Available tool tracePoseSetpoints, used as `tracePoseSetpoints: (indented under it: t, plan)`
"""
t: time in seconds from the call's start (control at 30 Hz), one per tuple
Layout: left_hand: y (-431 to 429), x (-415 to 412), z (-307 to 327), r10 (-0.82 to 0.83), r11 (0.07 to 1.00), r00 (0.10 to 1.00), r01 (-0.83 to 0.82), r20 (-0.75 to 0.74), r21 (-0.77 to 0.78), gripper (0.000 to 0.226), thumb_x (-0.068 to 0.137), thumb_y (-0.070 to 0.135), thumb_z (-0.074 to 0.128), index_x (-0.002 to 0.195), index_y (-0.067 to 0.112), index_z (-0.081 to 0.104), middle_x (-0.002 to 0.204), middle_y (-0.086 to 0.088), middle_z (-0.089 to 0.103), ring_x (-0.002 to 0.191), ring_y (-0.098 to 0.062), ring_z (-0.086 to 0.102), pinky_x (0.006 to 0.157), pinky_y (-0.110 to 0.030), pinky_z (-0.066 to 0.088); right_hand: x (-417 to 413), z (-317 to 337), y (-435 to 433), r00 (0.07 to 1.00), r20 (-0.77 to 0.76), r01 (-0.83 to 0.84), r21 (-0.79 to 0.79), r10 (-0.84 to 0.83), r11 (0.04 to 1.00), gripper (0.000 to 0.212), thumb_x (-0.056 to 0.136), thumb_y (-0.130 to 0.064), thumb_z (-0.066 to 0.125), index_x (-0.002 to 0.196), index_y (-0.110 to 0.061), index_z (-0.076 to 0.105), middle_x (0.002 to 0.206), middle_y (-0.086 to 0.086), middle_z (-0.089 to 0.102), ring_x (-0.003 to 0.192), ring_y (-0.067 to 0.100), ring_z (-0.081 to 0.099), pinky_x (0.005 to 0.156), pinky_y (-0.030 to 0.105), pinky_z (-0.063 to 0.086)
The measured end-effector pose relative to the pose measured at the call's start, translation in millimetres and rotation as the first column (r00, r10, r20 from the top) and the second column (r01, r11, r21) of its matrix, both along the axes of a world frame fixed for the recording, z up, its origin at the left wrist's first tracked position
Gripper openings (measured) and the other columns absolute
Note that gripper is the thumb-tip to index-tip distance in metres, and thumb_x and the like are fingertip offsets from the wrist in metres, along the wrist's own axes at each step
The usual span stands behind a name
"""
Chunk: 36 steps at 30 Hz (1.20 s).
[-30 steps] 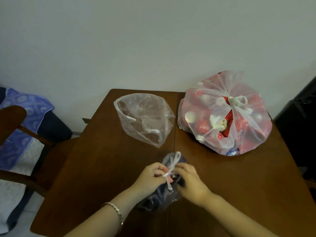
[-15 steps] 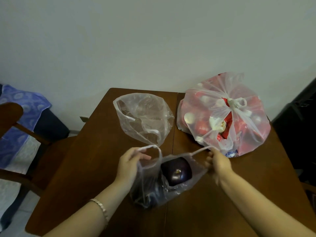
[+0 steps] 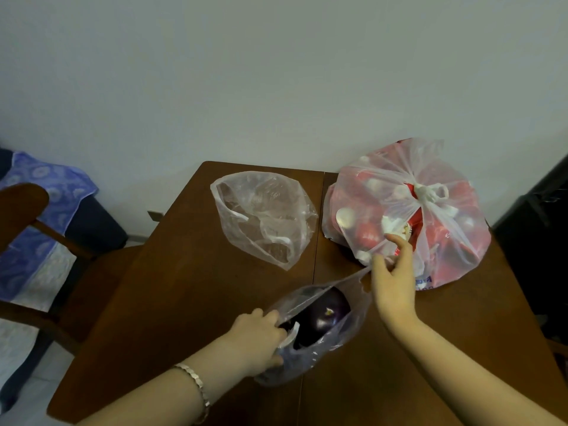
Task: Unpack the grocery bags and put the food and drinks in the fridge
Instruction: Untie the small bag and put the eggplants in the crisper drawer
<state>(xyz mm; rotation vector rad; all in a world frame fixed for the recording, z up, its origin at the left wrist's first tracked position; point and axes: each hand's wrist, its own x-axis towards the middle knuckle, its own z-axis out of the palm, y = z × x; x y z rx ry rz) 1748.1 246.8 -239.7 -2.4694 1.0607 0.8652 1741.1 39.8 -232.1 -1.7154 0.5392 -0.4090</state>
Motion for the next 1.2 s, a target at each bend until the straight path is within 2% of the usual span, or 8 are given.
tracePoseSetpoints:
  t: [0.07,0.2,0.27,0.37,0.63,0.83,1.03,1.2]
  plan:
    - [0,-1,-4,-0.086,0.993,0.996,0.087,0.02,-0.076,0.036,0.095,0.024,0.049,0.129,0.015,0.049,0.136,-0.009,0.035,0.124,-0.03,0.033,0.098,-0.04,0.032,-2,-9,0,0.985,-0.161,-0.117,-0.345,0.064,0.931,0.046,0.085,-0.009,0.062,0.126,-0.018,0.044,0.107,0.012,0.046,0.095,0.024,0.049,0.082,0.032,0.045]
    - [7,0,-5,-0.119,0.888,0.945,-0.036,-0.305,-0.459,0.024,0.088,0.02,0.051,0.083,0.007,0.07,0.131,-0.002,0.052,0.131,-0.012,0.032,0.114,-0.027,0.008,-2,-30,0,0.897,-0.094,-0.212,-0.949,0.431,0.234,0.037,0.064,0.0,0.07,0.1,-0.009,0.069,0.121,0.017,0.053,0.118,0.033,0.041,0.098,0.053,0.042]
    - [6,-1,-4,-0.051,0.893,0.876,-0.175,-0.479,-0.414,0.025,0.082,0.021,0.049,0.059,0.013,0.055,0.076,-0.007,0.06,0.076,-0.016,0.053,0.097,-0.031,0.038,-1,-30,8,0.621,-0.339,-0.371,-0.921,0.707,-0.116,0.018,0.066,-0.009,0.076,0.083,-0.015,0.073,0.095,0.004,0.069,0.101,0.021,0.057,0.103,0.041,0.041]
    - [4,2,-5,0.126,0.907,0.773,-0.343,-0.622,-0.244,0.025,0.084,0.019,0.041,0.059,0.02,0.036,0.058,0.001,0.035,0.053,-0.015,0.031,0.06,-0.032,0.03,1,-26,17,0.208,-0.862,-0.763,-0.439,0.463,-0.474,0.018,0.087,-0.006,0.054,0.1,-0.01,0.066,0.096,0.009,0.067,0.092,0.028,0.058,0.104,0.046,0.039]
    - [27,5,-20,0.196,0.98,0.871,-0.157,-0.451,0.122,0.034,0.101,0.035,0.027,0.114,0.011,0.048,0.115,-0.014,0.052,0.106,-0.028,0.049,0.09,-0.044,0.036,10,-21,-22,0.264,-0.956,-0.952,-0.279,0.129,-0.122,0.068,0.094,-0.01,0.049,0.15,-0.015,0.011,0.124,0.011,0.057,0.11,0.027,0.059,0.09,0.033,0.048]
    - [33,26,-48,0.538,0.838,0.84,-0.541,0.068,0.065,0.083,0.089,0.069,0.031,0.151,0.029,-0.007,0.147,-0.009,0.04,0.131,-0.028,0.042,0.093,-0.035,0.044,-15,-32,1,0.14,-0.99,-0.976,-0.132,0.036,0.173,0.08,0.09,-0.005,0.054,0.149,-0.003,0.0,0.135,0.013,0.05,0.121,0.026,0.054,0.099,0.033,0.045]
    - [30,21,-74,0.339,0.941,0.931,-0.339,0.138,-0.026,0.119,0.069,0.063,0.068,0.15,0.024,-0.01,0.154,-0.011,0.018,0.14,-0.031,0.024,0.115,-0.044,0.023,-6,-29,14,0.306,-0.949,-0.943,-0.312,-0.071,0.112,0.085,0.09,-0.015,0.058,0.149,0.003,-0.002,0.147,0.015,0.033,0.125,0.025,0.05,0.094,0.029,0.047]
    - [33,7,-78,0.216,0.959,0.97,-0.232,-0.112,-0.164,0.094,0.086,0.028,0.063,0.152,0.018,-0.004,0.159,-0.004,-0.009,0.146,-0.025,-0.007,0.119,-0.037,0.0,-13,-43,55,0.308,-0.841,-0.927,-0.37,0.445,-0.057,0.045,0.095,-0.016,0.048,0.138,-0.007,0.039,0.138,0.015,0.037,0.125,0.032,0.039,0.104,0.041,0.037]
